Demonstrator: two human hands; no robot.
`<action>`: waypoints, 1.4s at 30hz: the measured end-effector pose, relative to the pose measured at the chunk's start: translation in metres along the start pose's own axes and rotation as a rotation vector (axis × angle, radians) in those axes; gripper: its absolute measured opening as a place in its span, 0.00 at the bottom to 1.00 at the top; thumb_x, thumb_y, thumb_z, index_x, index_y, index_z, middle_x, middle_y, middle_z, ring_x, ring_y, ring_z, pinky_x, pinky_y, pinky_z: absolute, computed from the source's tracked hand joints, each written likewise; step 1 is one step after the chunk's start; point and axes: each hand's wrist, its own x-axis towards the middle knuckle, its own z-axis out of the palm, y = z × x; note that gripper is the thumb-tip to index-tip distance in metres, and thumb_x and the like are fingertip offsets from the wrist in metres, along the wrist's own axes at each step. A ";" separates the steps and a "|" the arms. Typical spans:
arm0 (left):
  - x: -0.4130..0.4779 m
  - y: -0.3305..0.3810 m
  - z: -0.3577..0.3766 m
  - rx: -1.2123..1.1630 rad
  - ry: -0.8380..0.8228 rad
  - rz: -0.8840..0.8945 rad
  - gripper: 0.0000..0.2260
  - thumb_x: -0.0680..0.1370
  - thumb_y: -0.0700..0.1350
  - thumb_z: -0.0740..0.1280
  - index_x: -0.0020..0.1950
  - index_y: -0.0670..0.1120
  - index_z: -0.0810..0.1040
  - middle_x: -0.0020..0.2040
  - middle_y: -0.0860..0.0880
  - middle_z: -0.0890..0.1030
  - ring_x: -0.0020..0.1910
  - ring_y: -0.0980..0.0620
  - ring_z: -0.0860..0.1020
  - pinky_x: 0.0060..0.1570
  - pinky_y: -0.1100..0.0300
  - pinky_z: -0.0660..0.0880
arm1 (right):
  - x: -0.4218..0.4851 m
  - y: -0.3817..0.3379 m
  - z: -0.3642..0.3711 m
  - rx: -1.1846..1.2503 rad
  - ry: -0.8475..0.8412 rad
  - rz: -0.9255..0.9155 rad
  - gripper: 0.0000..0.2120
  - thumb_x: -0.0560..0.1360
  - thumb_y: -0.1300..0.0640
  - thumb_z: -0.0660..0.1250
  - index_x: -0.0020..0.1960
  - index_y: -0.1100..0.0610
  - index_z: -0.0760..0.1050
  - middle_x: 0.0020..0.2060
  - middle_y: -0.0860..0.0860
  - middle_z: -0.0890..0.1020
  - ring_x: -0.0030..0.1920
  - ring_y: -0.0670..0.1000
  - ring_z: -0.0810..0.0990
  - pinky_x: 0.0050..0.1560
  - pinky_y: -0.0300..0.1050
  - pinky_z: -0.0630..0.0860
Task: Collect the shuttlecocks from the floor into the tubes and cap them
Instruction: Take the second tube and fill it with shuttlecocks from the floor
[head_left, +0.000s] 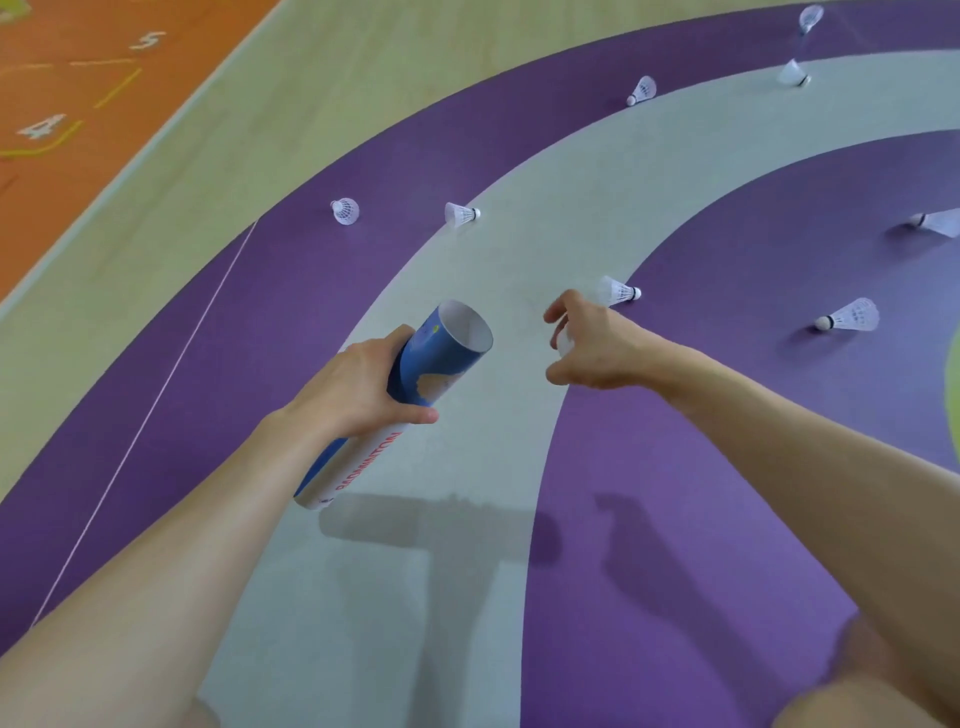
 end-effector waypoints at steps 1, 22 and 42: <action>0.005 0.006 0.003 -0.028 0.008 0.015 0.25 0.67 0.59 0.82 0.52 0.60 0.70 0.44 0.57 0.83 0.43 0.51 0.81 0.42 0.50 0.80 | 0.001 0.010 -0.003 -0.008 0.023 0.029 0.28 0.72 0.57 0.74 0.68 0.54 0.68 0.53 0.49 0.79 0.46 0.52 0.80 0.43 0.47 0.77; 0.135 0.233 -0.010 0.037 -0.173 0.166 0.27 0.66 0.58 0.84 0.58 0.60 0.73 0.47 0.57 0.84 0.47 0.51 0.84 0.49 0.50 0.82 | -0.069 0.233 -0.108 -0.108 0.283 0.319 0.17 0.78 0.49 0.64 0.62 0.58 0.71 0.57 0.56 0.76 0.59 0.62 0.76 0.56 0.56 0.76; 0.347 0.434 0.012 -0.144 -0.359 0.347 0.26 0.62 0.45 0.90 0.56 0.52 0.84 0.49 0.60 0.86 0.48 0.63 0.83 0.39 0.70 0.75 | 0.032 0.375 -0.227 0.079 0.345 0.712 0.15 0.76 0.58 0.65 0.61 0.55 0.80 0.56 0.53 0.85 0.58 0.59 0.82 0.48 0.46 0.75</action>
